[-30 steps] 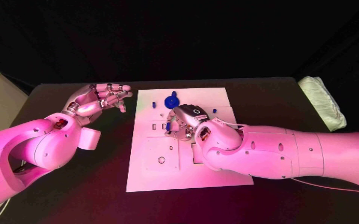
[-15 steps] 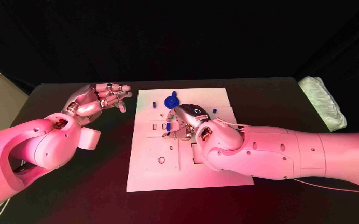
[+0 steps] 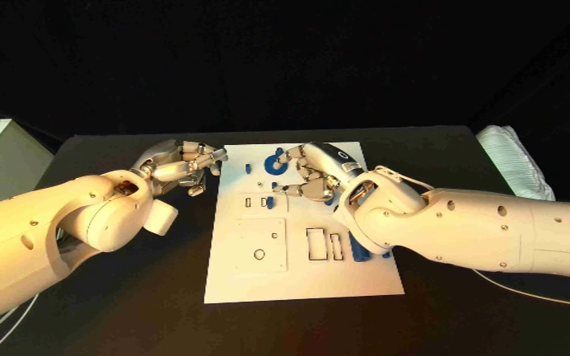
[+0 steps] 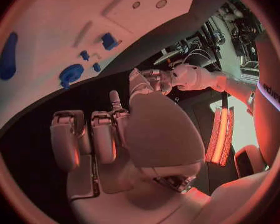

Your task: Assemble the parts on the task board

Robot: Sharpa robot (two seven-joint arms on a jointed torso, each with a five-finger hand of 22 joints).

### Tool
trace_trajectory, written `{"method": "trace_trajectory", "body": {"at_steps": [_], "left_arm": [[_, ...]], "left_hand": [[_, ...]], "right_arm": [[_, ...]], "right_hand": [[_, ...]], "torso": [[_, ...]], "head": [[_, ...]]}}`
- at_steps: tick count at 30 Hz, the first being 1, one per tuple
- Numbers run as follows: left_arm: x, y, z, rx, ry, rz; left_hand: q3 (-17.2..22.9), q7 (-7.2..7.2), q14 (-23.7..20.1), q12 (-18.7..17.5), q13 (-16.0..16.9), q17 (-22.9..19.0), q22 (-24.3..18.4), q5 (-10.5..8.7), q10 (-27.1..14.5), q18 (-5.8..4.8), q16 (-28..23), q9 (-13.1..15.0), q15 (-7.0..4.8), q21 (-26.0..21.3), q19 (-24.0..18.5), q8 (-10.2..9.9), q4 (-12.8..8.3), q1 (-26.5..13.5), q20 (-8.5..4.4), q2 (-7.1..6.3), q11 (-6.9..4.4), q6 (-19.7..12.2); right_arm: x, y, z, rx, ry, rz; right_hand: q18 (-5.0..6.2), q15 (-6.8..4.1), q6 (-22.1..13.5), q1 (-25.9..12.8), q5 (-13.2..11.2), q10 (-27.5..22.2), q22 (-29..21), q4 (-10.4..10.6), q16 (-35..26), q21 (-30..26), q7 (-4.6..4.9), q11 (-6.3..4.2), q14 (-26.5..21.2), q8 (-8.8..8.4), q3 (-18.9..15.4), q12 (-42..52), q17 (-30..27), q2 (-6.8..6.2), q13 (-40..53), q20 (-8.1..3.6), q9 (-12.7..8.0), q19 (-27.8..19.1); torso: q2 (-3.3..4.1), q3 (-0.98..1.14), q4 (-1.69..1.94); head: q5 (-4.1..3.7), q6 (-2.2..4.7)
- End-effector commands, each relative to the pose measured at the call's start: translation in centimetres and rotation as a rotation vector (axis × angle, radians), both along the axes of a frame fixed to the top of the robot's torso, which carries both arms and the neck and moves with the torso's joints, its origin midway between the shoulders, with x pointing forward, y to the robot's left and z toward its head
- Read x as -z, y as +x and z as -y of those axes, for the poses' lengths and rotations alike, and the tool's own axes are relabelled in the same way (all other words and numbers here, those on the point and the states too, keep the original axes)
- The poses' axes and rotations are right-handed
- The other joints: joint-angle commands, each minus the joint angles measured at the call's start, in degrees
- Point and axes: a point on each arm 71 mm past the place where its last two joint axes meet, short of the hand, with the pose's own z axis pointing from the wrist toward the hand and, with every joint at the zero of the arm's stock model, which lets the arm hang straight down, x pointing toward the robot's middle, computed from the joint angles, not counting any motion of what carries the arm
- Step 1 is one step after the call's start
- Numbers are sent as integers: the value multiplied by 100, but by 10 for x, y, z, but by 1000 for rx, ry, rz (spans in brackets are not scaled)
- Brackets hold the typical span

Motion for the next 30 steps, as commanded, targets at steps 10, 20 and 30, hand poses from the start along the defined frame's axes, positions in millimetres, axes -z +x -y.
{"method": "trace_trajectory", "body": {"at_steps": [10, 20, 30], "left_arm": [[6, 17, 43, 242, 607, -102], [4, 33, 76, 237, 854, -52], [10, 42, 101, 300, 936, -65]], "left_hand": [[-104, -44, 311, 854, 422, 552, 355, 9, -298, -153, 307, 460, -30, 219, 294, 678, 37, -567, -47, 76, -47, -339], [-334, -55, 261, 960, 444, 460, 295, -14, -334, -139, 269, 535, -26, 197, 247, 801, 42, -901, -42, 181, -49, -376], [-366, -78, 282, 998, 450, 504, 348, 1, -335, -151, 284, 584, -38, 219, 284, 880, 37, -936, -48, 267, -66, -346]], "right_arm": [[-26, 12, 56, 74, 303, -147], [-30, 23, 80, 145, 325, -188], [-31, 28, 84, 163, 318, -188]], "right_hand": [[51, 7, 71, 131, 225, 14, 1284, 21, -19, -7, -12, -8, 569, 23, 128, -27, 1316, 36, 907, 22, 0, 436], [72, 7, 66, 93, 283, -15, 1233, 42, -29, -89, -10, -8, 563, 21, 143, -59, 1295, 45, 879, 21, -5, 399], [75, 7, 57, 67, 293, -28, 1224, 45, -35, -104, -9, -6, 560, 17, 137, -74, 1284, 29, 867, 21, -8, 392]], "torso": [[-195, 24, -23], [-227, 47, -13], [-199, 44, -41]], "head": [[169, -147], [249, -167], [301, -233]]}}
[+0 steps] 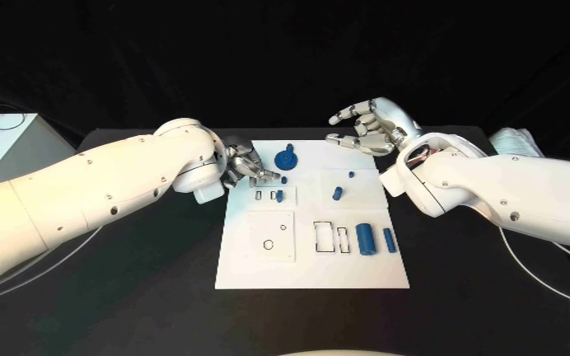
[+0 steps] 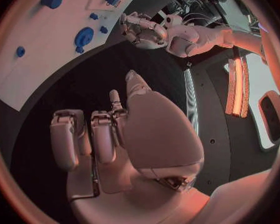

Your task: Assemble the parts on the task board

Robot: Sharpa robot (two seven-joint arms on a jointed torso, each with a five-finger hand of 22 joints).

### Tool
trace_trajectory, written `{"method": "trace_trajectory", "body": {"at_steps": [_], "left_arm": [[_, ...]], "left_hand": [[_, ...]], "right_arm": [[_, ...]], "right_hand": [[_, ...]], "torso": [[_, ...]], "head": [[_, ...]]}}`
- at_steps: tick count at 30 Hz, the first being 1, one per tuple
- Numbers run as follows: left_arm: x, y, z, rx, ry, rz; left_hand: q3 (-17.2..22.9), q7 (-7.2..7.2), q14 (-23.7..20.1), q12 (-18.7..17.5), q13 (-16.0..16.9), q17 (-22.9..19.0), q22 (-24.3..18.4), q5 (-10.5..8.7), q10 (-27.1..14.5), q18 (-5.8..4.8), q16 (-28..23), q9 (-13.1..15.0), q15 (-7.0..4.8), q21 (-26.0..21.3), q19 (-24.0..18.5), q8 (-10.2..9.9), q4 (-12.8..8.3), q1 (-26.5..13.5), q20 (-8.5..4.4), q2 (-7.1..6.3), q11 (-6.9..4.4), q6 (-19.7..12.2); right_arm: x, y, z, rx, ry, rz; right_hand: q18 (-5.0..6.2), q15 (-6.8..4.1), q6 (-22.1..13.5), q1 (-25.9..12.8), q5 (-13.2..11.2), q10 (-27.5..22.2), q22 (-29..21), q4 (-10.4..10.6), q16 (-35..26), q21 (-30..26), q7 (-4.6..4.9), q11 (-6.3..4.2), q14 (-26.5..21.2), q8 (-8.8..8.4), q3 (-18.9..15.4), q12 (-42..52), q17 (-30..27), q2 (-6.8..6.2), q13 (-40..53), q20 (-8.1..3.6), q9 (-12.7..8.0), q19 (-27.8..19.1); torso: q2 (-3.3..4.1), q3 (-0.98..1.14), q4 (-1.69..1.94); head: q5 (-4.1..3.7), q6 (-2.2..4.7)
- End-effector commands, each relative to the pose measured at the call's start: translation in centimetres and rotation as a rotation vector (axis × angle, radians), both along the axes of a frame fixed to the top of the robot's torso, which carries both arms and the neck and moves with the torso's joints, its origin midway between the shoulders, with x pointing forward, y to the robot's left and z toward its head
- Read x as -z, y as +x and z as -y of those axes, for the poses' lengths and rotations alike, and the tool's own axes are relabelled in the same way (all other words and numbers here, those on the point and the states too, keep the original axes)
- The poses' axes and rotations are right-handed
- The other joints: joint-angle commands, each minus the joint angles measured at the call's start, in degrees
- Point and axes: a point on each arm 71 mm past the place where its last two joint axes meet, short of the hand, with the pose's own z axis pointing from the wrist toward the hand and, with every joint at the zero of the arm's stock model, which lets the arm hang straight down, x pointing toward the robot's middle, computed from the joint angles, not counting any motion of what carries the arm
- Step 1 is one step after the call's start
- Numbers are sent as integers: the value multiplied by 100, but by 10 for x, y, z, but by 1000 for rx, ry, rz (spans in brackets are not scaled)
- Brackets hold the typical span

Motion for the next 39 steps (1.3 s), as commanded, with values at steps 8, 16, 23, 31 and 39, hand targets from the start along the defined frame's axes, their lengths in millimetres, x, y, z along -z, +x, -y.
{"method": "trace_trajectory", "body": {"at_steps": [8, 16, 23, 31, 39], "left_arm": [[5, 4, 15, 63, 114, -37], [5, 4, 24, 91, 130, -53], [7, 4, 29, 102, 137, -60], [8, 4, 32, 107, 136, -68], [10, 4, 35, 114, 138, -84]], "left_hand": [[-62, -56, 25, 96, 26, 82, 66, 14, -9, -73, 33, 94, 2, 40, 54, 132, -6, -28, 1, 89, -33, 39], [-85, -78, 46, 144, 40, 122, 91, 18, -1, -78, 54, 160, -14, 55, 68, 210, -9, -4, -10, 118, -52, 49], [-86, -81, 59, 152, 42, 150, 108, 20, 0, -82, 66, 171, -17, 63, 80, 221, -10, 4, -12, 123, -55, 47], [-88, -87, 66, 167, 46, 163, 112, 23, -1, -82, 75, 193, -22, 67, 80, 243, -14, 31, -16, 132, -61, 38], [-73, -99, 78, 195, 50, 188, 137, 29, -12, -87, 91, 248, -33, 83, 92, 293, -18, 127, -25, 169, -73, 17]], "right_arm": [[0, 3, -1, -8, 5, -17], [0, 4, -3, -8, 3, -21], [1, 4, -4, -10, -1, -23], [1, 5, -6, -13, -2, -31], [2, 5, -8, -18, -2, -37]], "right_hand": [[78, 8, 24, -52, 29, -37, 1215, 12, -38, -37, 21, -5, 558, 14, 11, -35, 1277, -23, 855, 21, -10, 388], [77, 8, 21, -60, 27, -39, 1217, 14, -39, -34, 21, -4, 557, 12, 10, -38, 1275, -23, 853, 22, -11, 389], [79, 9, 17, -73, 24, -41, 1211, 16, -42, -43, 22, -3, 555, 10, 10, -39, 1268, -23, 851, 22, -13, 385], [82, 9, 14, -80, 19, -44, 1205, 17, -42, -54, 23, -3, 556, 9, 9, -44, 1269, -23, 848, 22, -14, 381], [82, 9, 14, -80, 19, -44, 1205, 17, -42, -54, 23, -3, 556, 9, 9, -44, 1269, -23, 848, 22, -14, 381]], "torso": [[33, 3, -26], [29, 1, -28], [30, 1, -22], [26, 6, -20], [37, 6, -27]], "head": [[-10, -53], [-14, -100], [-21, -116], [-28, -114], [-41, -117]]}}
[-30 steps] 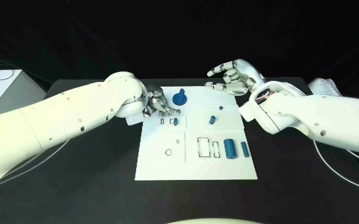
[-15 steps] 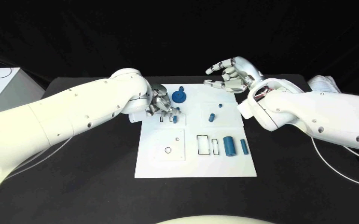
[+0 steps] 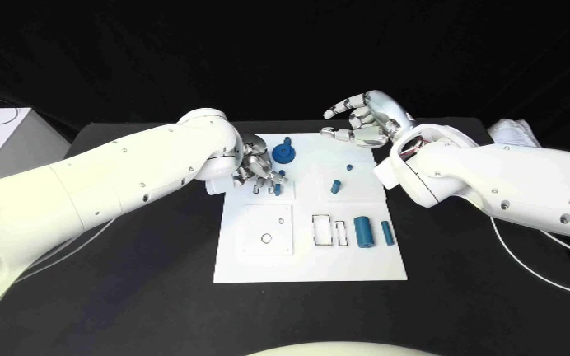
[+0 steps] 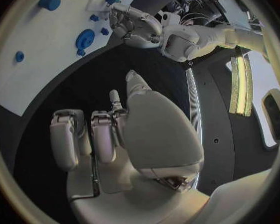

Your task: Assemble the parts on the task board

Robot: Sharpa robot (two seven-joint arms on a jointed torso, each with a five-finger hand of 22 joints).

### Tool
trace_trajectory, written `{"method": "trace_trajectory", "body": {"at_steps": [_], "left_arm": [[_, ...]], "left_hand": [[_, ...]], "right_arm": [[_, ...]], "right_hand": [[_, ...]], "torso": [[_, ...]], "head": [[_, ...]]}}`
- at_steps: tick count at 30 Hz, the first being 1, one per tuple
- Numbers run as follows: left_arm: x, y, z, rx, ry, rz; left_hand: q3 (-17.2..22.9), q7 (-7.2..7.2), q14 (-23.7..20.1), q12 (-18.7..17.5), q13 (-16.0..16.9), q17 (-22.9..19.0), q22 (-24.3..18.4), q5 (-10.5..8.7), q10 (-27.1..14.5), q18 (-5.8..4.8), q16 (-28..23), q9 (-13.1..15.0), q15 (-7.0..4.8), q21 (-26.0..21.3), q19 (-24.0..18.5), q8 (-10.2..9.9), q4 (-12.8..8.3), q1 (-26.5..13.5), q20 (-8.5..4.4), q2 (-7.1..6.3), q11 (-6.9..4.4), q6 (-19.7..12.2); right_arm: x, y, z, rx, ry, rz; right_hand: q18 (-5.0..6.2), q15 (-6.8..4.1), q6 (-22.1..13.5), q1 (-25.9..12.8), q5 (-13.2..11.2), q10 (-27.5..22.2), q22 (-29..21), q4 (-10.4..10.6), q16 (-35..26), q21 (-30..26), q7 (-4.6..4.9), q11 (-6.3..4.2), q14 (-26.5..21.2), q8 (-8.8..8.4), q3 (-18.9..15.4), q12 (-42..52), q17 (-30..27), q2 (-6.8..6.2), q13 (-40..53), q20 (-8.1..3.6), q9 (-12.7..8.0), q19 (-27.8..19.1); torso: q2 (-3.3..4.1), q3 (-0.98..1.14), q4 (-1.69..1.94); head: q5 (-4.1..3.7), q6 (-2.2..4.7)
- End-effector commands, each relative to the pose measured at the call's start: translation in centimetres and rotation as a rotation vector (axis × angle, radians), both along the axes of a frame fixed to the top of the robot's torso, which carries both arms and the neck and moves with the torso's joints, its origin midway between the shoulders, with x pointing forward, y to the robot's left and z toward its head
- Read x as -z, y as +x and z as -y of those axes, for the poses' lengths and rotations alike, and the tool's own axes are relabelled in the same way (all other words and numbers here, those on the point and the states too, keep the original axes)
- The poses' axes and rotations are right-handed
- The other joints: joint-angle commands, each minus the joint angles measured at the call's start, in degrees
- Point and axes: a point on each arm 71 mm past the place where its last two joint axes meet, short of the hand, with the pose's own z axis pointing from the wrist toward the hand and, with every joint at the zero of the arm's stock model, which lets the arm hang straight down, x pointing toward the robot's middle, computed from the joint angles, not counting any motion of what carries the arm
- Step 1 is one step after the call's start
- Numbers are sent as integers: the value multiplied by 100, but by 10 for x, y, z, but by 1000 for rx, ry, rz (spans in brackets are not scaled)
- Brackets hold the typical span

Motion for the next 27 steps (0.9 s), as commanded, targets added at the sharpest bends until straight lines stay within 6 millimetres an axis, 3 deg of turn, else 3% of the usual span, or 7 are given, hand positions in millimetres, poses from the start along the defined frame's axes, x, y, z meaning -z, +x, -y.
{"method": "trace_trajectory", "body": {"at_steps": [1, 15, 19, 23, 27], "left_arm": [[2, -1, 3, 19, 8, -24], [6, 0, 3, 1, -1, -32], [6, -2, 4, 4, -9, -42], [7, -4, 5, 12, -12, -52], [7, -5, 5, 18, -17, -63]], "left_hand": [[-13, -38, 39, 24, 8, 14, 15, 30, -14, -89, 42, 22, 6, 42, 32, 45, 5, 70, -5, 40, -33, -7], [61, -60, 25, 48, -1, -9, -11, 35, -34, -83, 38, 128, -10, 39, 0, 141, 9, 207, -14, 175, -51, -15], [207, -88, 14, 54, -22, -23, -24, 43, -56, -79, 35, 255, -30, 37, -25, 235, -1, 386, -26, 307, -76, -65], [340, -118, 11, 72, -35, -25, -21, 44, -50, -78, 36, 379, -51, 42, -30, 334, -15, 561, -41, 310, -103, -82], [730, -184, 28, 99, -58, 5, -14, 31, -30, -78, 52, 577, -104, 50, -35, 461, -130, 956, -80, 269, -162, -125]], "right_arm": [[1, 0, -2, -15, -6, -10], [2, 1, -3, -17, -9, -19], [2, 2, -3, -19, -10, -22], [2, 2, -3, -20, -11, -24], [3, 2, -3, -20, -12, -25]], "right_hand": [[82, 9, 15, -56, 20, -44, 1208, 17, -20, -30, 23, -2, 556, 9, 10, -21, 1266, 1, 849, 22, -9, 381], [80, 10, 11, -77, 7, -38, 1212, 16, -22, -25, 23, -2, 555, 7, 18, -13, 1263, 14, 854, 23, -11, 384], [80, 10, 12, -86, 5, -35, 1213, 17, -21, -22, 23, -3, 555, 8, 24, -10, 1265, 26, 857, 23, -11, 385], [80, 10, 12, -86, 5, -35, 1213, 17, -21, -22, 23, -3, 555, 8, 24, -10, 1265, 26, 857, 23, -11, 385], [79, 10, 15, -94, 4, -31, 1214, 18, -22, -22, 23, -3, 555, 10, 29, -6, 1262, 37, 859, 23, -11, 385]], "torso": [[10, -1, -6], [6, 8, 2], [11, -2, -2], [7, 1, 1], [1, 6, 2]], "head": [[-7, -4], [-27, -65], [-27, -82], [-29, -100], [-37, -114]]}}
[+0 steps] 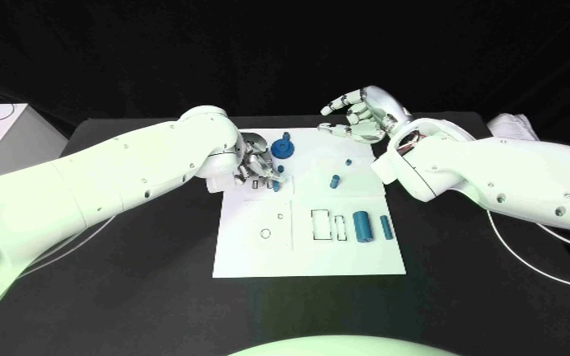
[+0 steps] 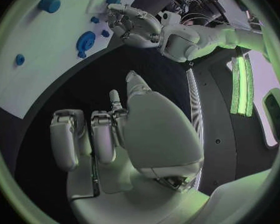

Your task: Assemble the parts on the task board

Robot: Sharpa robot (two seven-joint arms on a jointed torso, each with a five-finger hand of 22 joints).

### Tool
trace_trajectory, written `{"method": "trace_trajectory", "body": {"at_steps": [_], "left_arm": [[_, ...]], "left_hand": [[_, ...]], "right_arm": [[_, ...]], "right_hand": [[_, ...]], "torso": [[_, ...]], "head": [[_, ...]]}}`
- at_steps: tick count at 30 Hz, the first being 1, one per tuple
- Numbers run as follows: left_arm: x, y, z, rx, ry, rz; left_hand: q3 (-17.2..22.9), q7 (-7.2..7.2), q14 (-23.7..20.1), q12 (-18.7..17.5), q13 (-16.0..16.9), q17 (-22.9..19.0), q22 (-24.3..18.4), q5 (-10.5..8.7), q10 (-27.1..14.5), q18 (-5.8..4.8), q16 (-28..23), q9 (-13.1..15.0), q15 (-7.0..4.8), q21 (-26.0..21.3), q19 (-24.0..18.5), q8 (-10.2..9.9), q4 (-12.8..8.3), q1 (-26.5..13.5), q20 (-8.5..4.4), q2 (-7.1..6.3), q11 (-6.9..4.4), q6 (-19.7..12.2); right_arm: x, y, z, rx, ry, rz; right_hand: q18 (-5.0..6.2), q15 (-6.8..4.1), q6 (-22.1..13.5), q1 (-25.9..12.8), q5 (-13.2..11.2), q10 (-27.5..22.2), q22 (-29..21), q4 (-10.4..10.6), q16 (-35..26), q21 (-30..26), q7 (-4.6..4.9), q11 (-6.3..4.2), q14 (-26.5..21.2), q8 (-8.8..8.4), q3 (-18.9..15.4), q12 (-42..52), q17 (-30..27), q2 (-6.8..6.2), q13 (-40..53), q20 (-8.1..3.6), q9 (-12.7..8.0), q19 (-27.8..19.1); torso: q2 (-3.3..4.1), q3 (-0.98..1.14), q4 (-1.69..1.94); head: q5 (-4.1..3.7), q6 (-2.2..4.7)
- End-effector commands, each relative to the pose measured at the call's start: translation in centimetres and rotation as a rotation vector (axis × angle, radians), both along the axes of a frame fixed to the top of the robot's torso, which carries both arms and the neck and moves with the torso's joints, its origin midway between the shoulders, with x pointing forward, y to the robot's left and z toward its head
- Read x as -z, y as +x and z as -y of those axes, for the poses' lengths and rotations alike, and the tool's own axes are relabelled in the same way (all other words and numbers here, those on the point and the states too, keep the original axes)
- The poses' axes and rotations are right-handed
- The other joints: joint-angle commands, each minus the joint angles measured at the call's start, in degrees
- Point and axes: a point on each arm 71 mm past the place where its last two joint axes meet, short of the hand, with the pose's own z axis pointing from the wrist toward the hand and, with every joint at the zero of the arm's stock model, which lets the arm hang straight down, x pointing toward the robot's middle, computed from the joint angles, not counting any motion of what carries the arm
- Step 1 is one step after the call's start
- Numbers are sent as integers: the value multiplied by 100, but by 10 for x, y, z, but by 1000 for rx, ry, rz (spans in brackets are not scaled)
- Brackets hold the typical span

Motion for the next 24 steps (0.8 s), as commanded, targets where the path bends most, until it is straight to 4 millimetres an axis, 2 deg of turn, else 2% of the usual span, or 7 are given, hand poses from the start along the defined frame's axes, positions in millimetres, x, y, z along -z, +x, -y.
{"method": "trace_trajectory", "body": {"at_steps": [1, 4, 10, 20, 22, 23, 24], "left_arm": [[1, -3, 2, 15, -13, -33], [2, -3, 2, 17, -15, -38], [2, -3, 1, 14, -16, -40], [2, -2, -1, 7, -19, -37], [1, -2, 0, 6, -24, -33], [1, -2, 0, 5, -27, -30], [1, -2, 0, 5, -31, -28]], "left_hand": [[272, -56, 25, 30, -21, 45, 11, 7, 7, -80, 42, 100, -54, 30, -10, 51, -89, 255, -65, -55, -72, -15], [510, -77, 40, 24, -41, 73, 16, -4, 16, -82, 56, 166, -70, 35, -9, 70, -163, 388, -82, -145, -91, -14], [591, -70, 62, 33, -49, 116, 46, -24, 39, -90, 75, 202, -69, 50, 12, 72, -113, 318, -85, -256, -84, 10], [747, -91, 96, 42, -61, 179, 87, -3, 79, -97, 104, 239, -81, 71, 43, 68, -97, 308, -92, -287, -102, 44], [1181, -84, 111, 2, -102, 209, 101, 12, 96, -96, 115, 301, -101, 84, 52, 47, -222, 400, -119, -344, -122, 36], [1231, -98, 113, 1, -105, 213, 106, 14, 102, -100, 117, 312, -99, 86, 55, 47, -241, 399, -117, -364, -118, 35], [1477, -100, 127, -22, -125, 242, 113, 35, 108, -100, 128, 352, -106, 93, 59, 53, -363, 455, -123, -414, -124, 16]], "right_arm": [[1, 0, -1, -15, -6, -8], [1, 0, -1, -15, -7, -9], [1, 0, -1, -15, -7, -9], [1, 0, -1, -13, -6, -9], [1, 0, -1, -14, -7, -8], [1, 0, -1, -14, -7, -7], [1, 0, -1, -14, -8, -7]], "right_hand": [[79, 10, 15, -54, 4, -31, 1210, 18, -22, -22, 23, -3, 554, 10, 29, -7, 1264, -4, 859, 23, -6, 386], [79, 10, 15, -54, 4, -31, 1210, 18, -22, -22, 23, -3, 554, 10, 29, -7, 1264, -4, 859, 23, -6, 386], [79, 10, 19, -64, 2, -26, 1211, 18, -20, -22, 22, -3, 555, 13, 34, -1, 1268, 5, 864, 23, -6, 386], [80, 10, 21, -73, -1, -31, 1210, 18, -22, -23, 22, -4, 555, 14, 35, -7, 1264, 9, 858, 23, -6, 386], [80, 10, 21, -73, -1, -31, 1210, 18, -22, -23, 22, -4, 555, 14, 35, -7, 1264, 9, 858, 23, -6, 386], [80, 10, 21, -73, -1, -31, 1210, 18, -22, -23, 22, -4, 555, 14, 35, -7, 1264, 9, 858, 23, -6, 386], [80, 10, 21, -73, -1, -31, 1210, 18, -22, -23, 22, -4, 555, 14, 35, -7, 1264, 9, 858, 23, -6, 386]], "torso": [[-7, 1, 2], [-3, -2, 8], [-7, 1, 4], [0, 0, 7], [0, 2, 4], [0, 2, 3], [1, 1, 3]], "head": [[-9, -19], [-23, -25], [-18, -25], [-8, -22], [-4, -26], [-3, -27], [-5, -27]]}}
